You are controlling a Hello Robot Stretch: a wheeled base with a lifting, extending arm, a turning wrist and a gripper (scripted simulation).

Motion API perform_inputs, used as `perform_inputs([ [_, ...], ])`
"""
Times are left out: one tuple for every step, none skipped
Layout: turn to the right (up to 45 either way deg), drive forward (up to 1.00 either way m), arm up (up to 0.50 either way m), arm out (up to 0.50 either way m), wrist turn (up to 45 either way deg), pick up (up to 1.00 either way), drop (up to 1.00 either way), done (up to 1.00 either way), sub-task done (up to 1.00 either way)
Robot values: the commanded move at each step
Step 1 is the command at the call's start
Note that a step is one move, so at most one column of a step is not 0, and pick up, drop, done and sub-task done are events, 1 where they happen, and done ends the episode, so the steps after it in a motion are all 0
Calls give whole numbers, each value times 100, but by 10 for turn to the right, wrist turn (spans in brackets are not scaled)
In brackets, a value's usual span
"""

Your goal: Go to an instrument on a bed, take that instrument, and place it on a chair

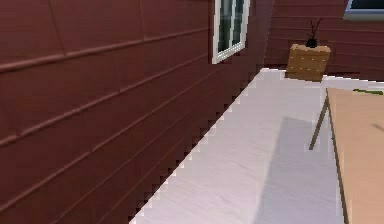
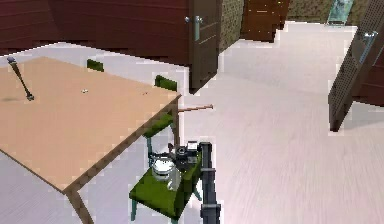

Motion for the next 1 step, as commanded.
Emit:
perform_inputs([
  [0,0,0,0,0,0,0,100,0],
])
